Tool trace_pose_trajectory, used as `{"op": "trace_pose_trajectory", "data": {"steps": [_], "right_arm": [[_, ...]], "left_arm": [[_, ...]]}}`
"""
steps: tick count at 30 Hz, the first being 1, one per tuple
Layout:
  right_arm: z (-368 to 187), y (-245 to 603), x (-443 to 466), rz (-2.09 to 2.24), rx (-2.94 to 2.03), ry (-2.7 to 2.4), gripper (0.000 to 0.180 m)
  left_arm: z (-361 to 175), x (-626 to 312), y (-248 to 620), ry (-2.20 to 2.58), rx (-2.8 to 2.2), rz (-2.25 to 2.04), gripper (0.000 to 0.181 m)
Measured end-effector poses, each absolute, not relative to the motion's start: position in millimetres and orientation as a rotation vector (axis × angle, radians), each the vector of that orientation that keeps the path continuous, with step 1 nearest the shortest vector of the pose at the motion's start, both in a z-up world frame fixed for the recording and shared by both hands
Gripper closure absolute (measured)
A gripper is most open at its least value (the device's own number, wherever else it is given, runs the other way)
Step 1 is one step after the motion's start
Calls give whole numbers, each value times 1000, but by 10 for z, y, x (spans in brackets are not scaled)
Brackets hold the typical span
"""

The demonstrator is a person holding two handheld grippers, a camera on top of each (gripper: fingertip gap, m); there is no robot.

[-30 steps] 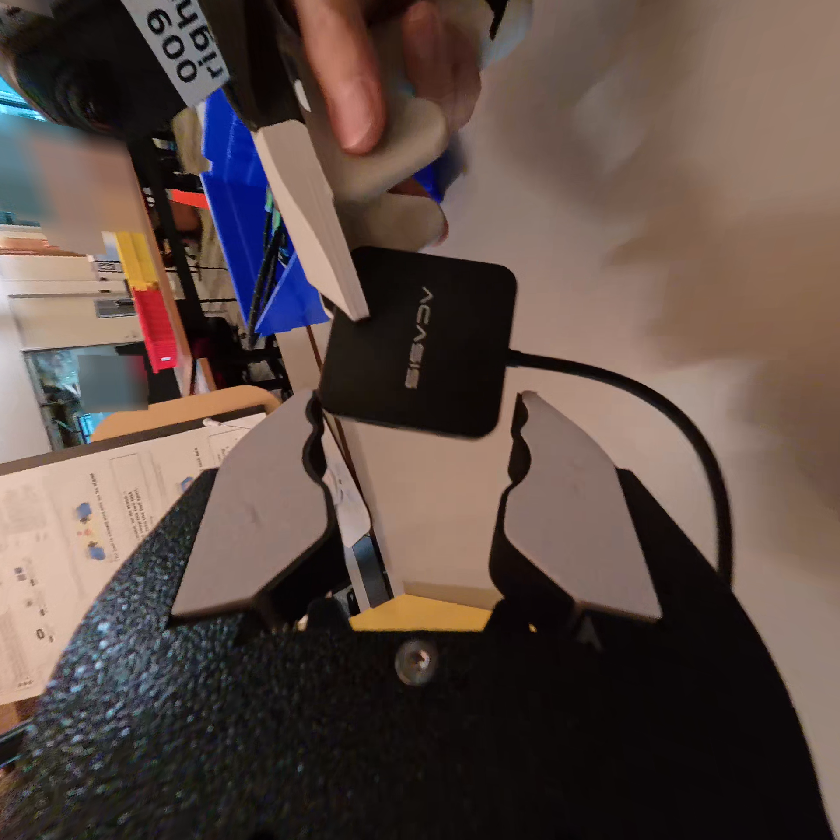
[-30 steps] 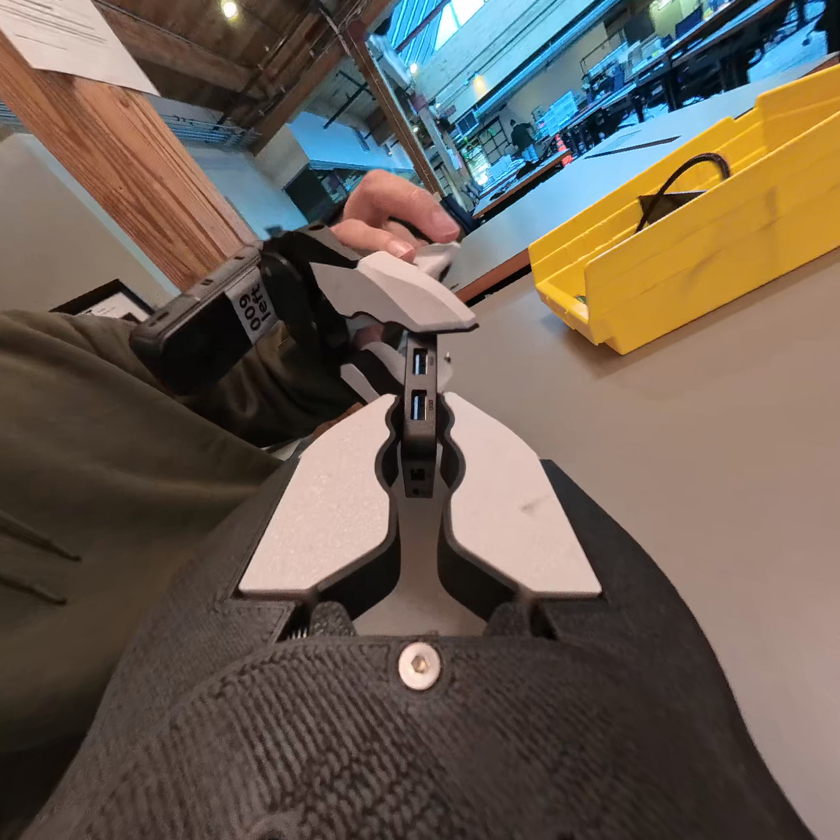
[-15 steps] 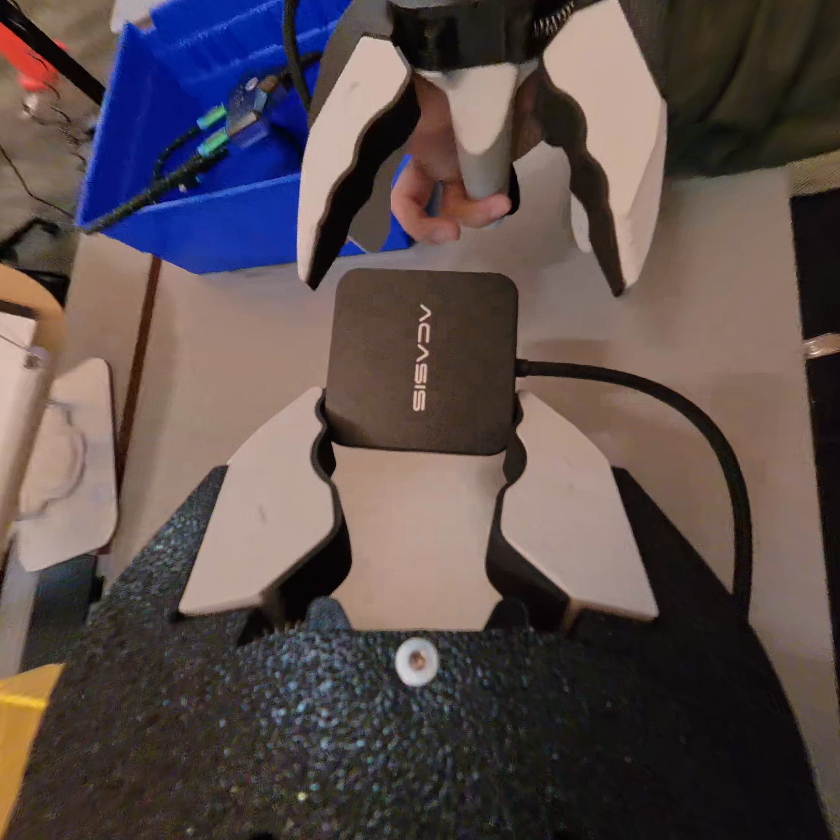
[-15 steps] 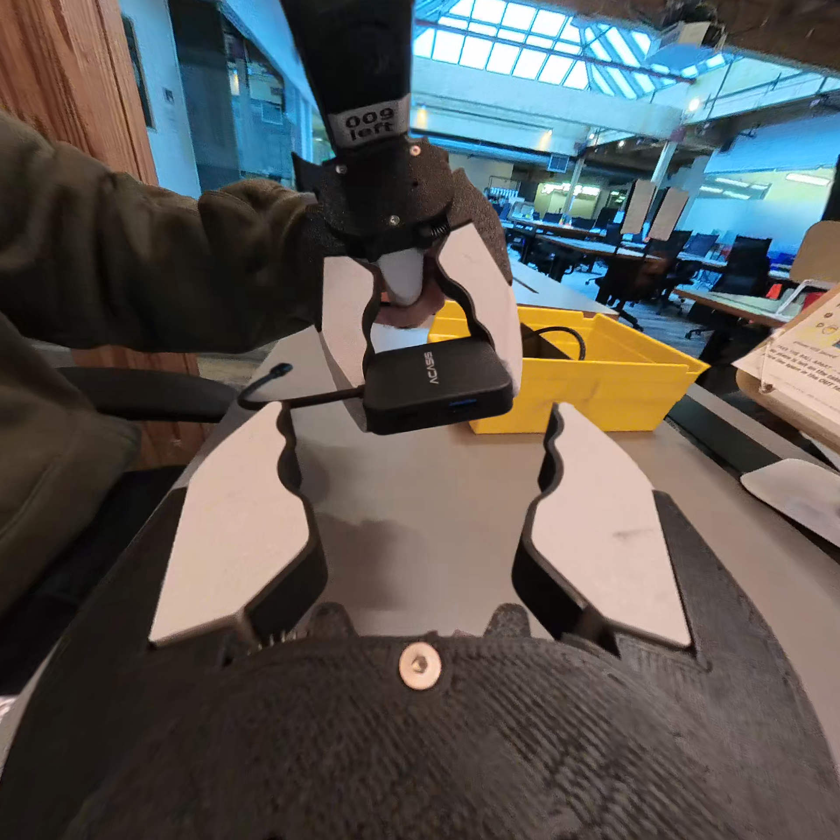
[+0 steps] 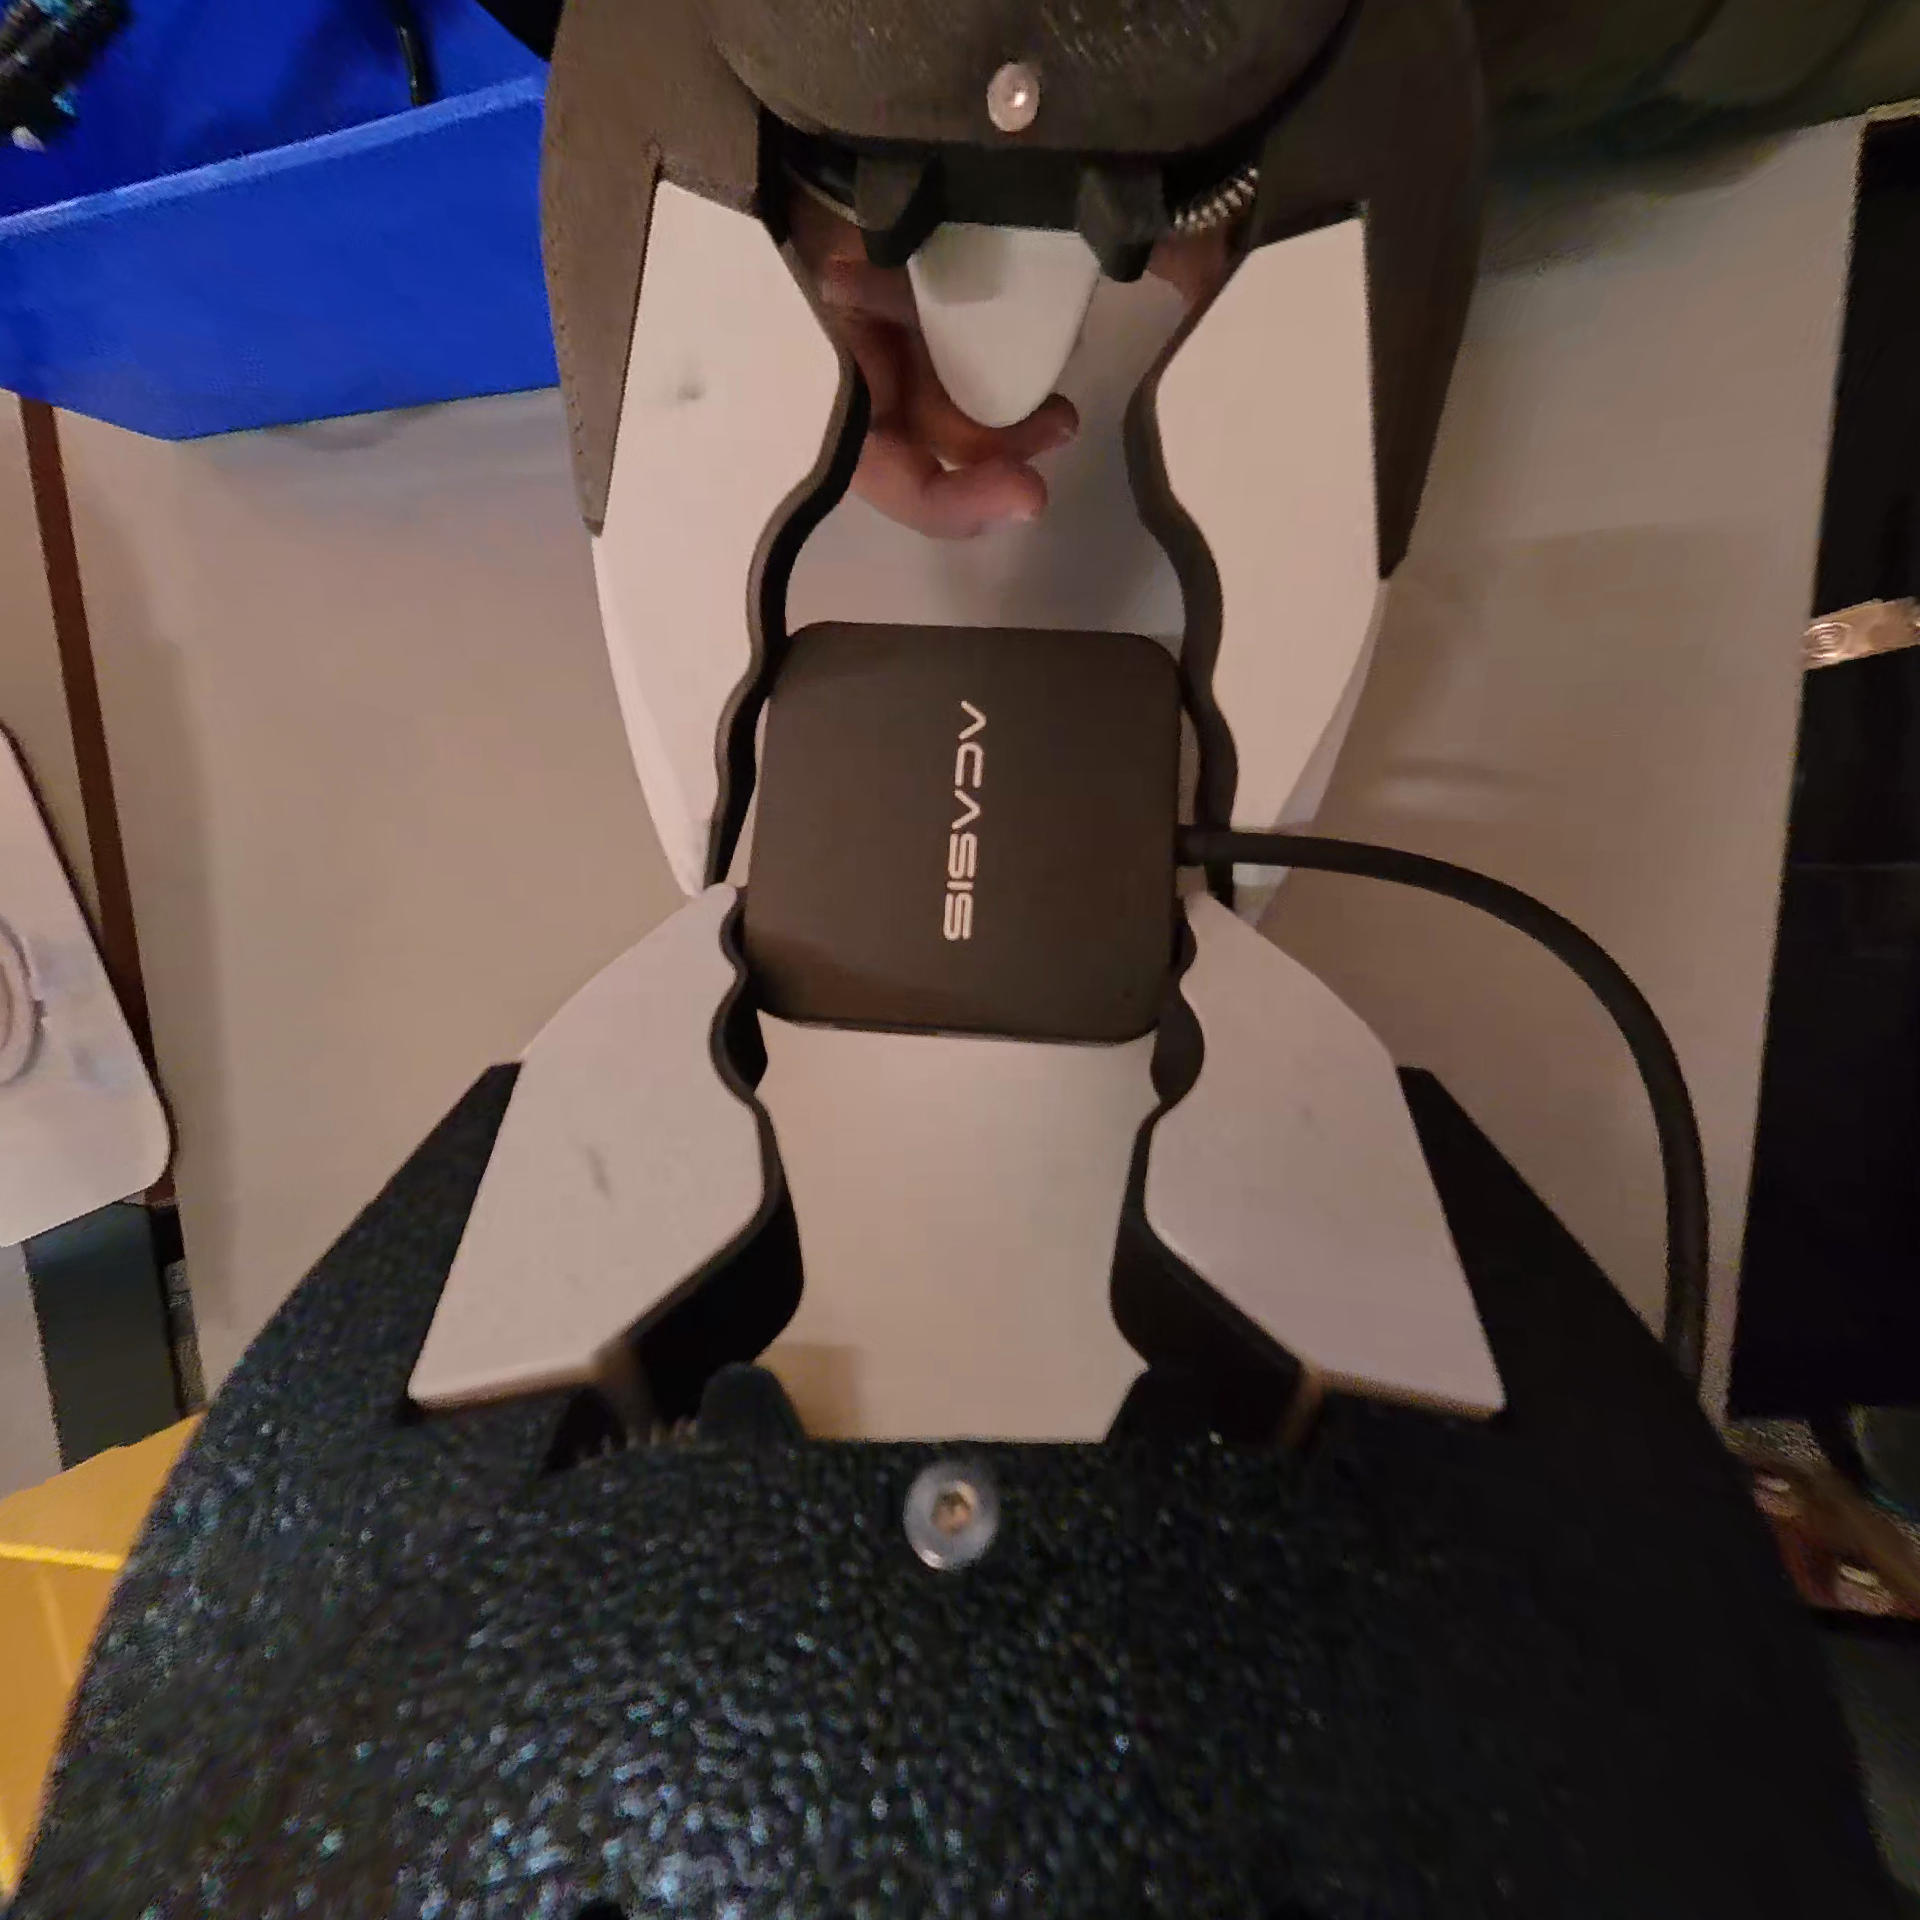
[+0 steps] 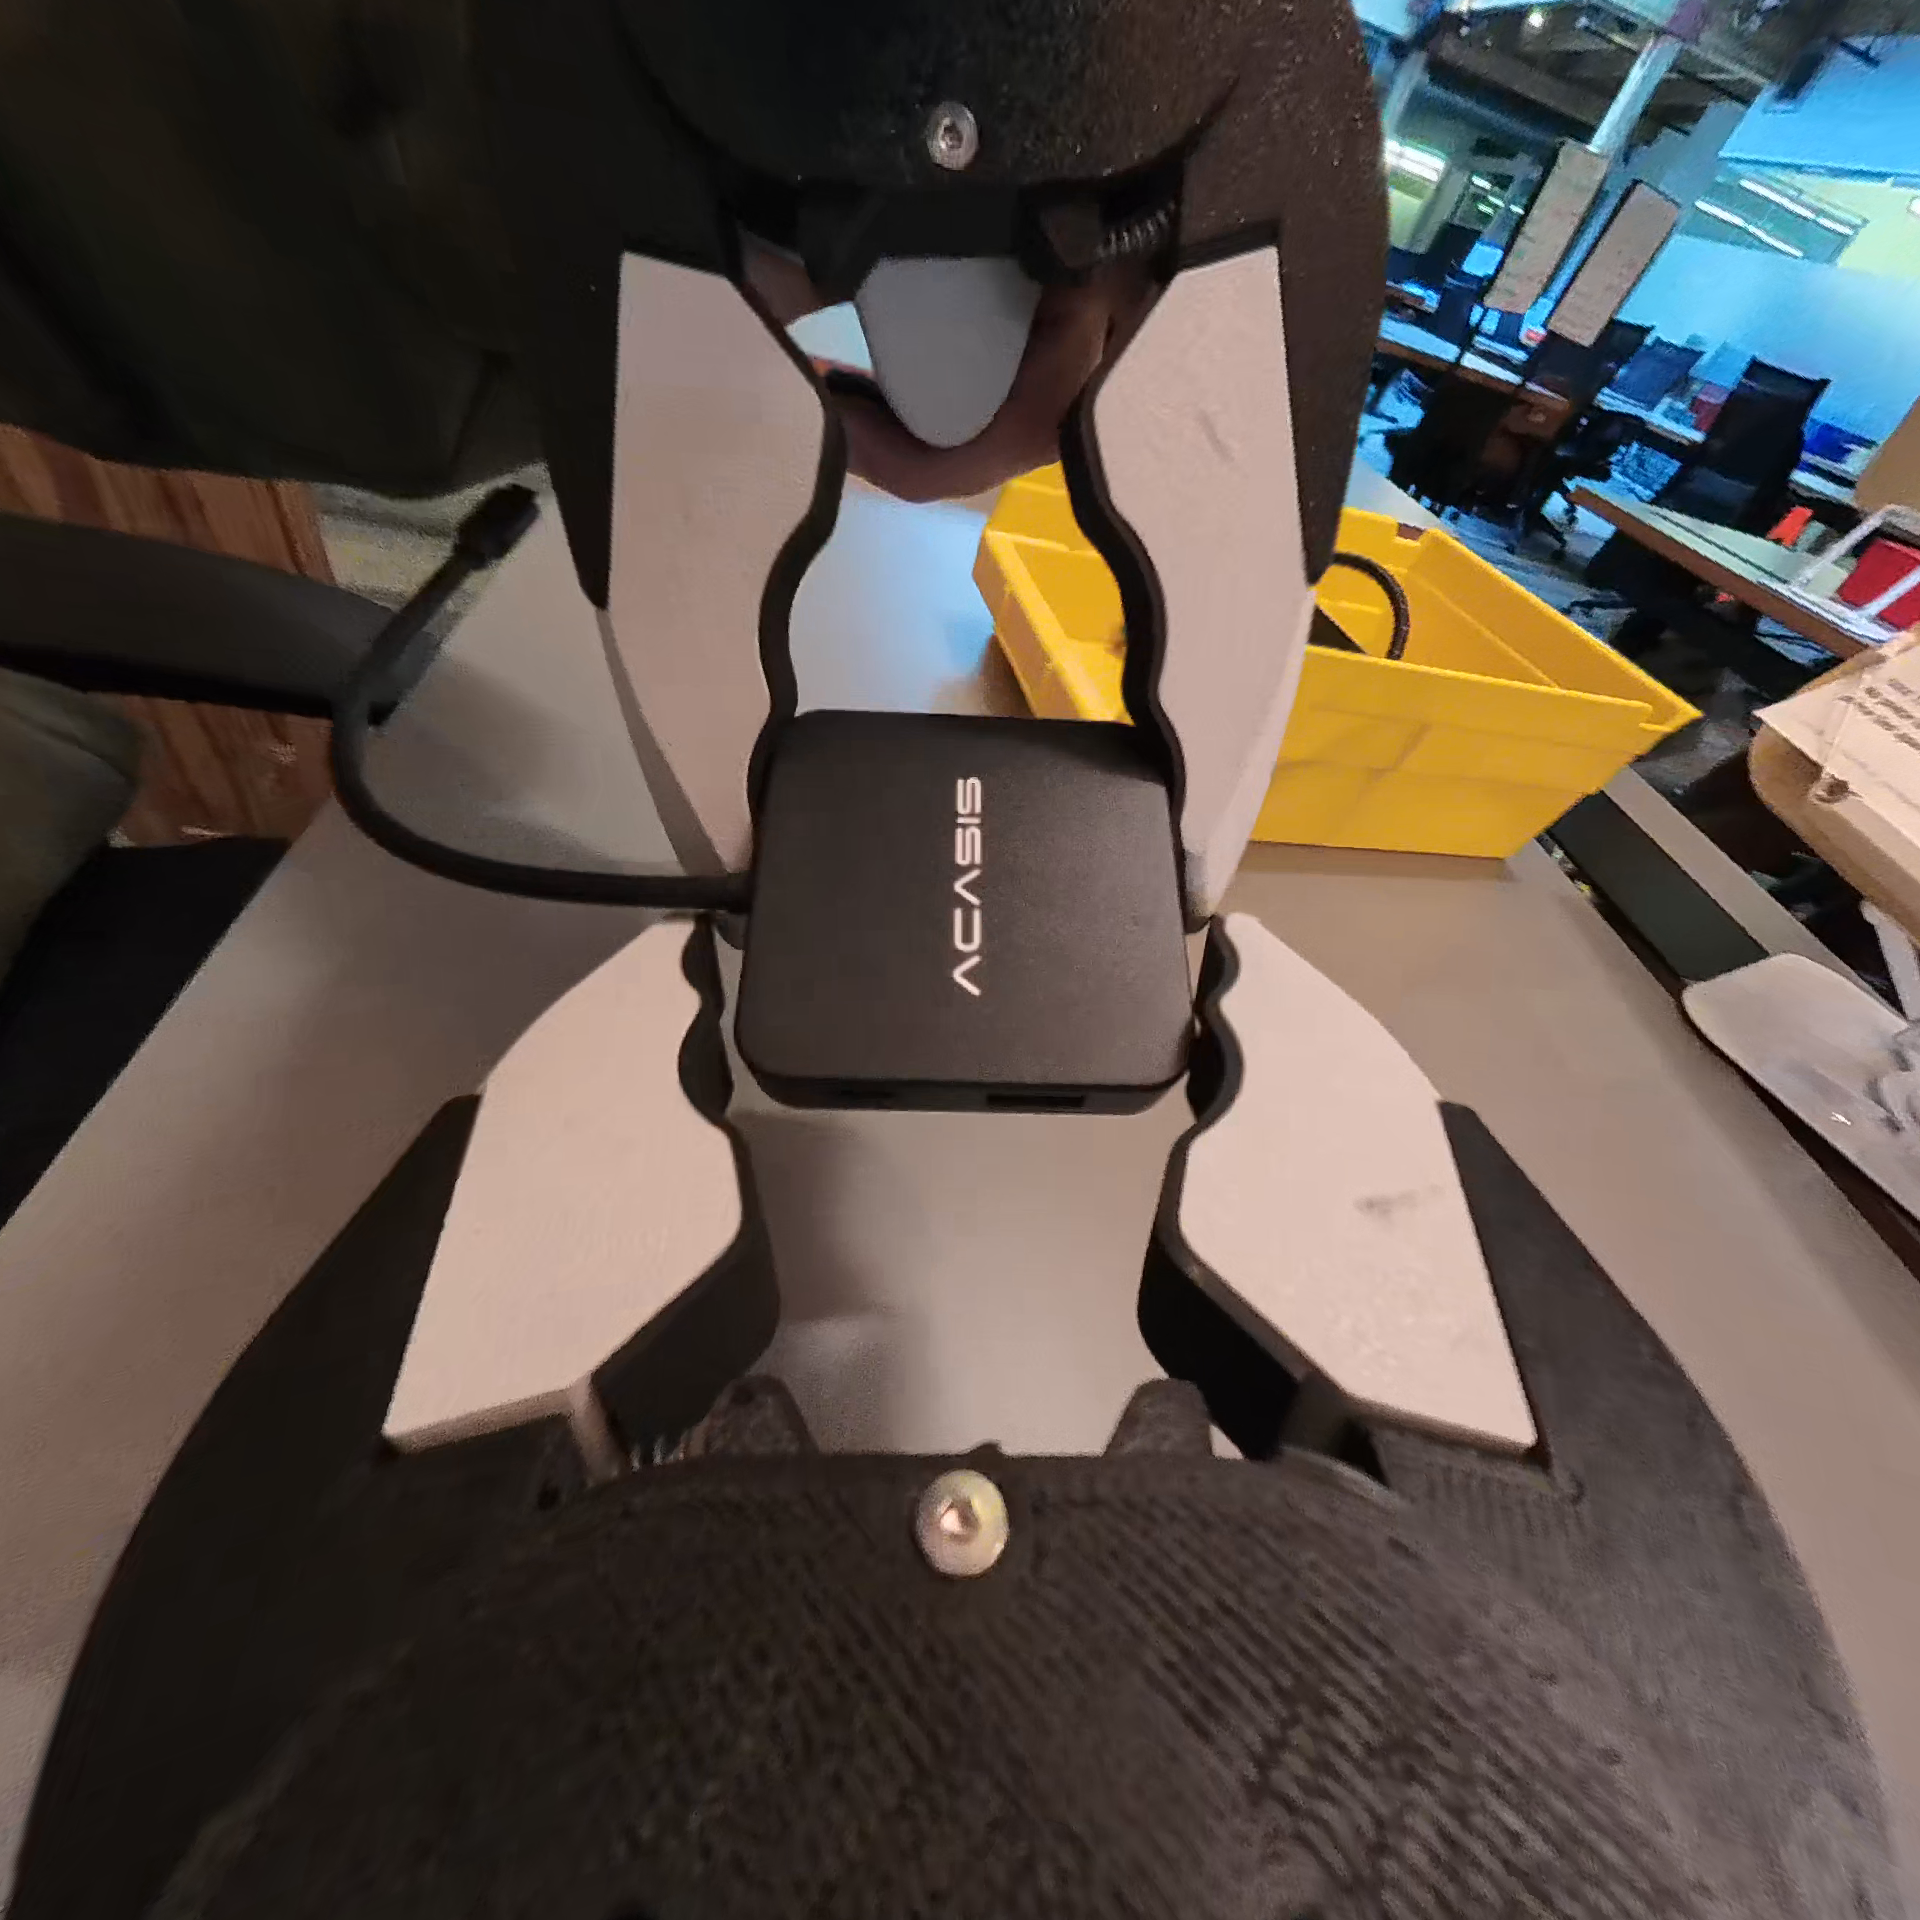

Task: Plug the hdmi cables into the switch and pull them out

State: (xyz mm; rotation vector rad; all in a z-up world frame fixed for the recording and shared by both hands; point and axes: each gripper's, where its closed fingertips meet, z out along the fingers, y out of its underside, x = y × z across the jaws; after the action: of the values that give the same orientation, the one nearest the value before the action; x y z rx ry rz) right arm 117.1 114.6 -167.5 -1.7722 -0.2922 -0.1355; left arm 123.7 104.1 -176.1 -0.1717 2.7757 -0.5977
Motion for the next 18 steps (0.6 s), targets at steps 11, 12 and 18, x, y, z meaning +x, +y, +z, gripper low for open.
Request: {"op": "trace_pose_trajectory", "data": {"steps": [11,12,18], "right_arm": [[-1696,1127,1182,-121,-1761,-303,96],[-1671,1128,1184,-130,-1739,-304,96],[-1627,1111,1166,-43,-1682,-277,99]], "left_arm": [[-1762,1246,1037,2749,-177,-619,108],[-1739,1246,1036,2741,-168,-637,108],[-1690,1229,1041,2760,-210,-773,108]]}}
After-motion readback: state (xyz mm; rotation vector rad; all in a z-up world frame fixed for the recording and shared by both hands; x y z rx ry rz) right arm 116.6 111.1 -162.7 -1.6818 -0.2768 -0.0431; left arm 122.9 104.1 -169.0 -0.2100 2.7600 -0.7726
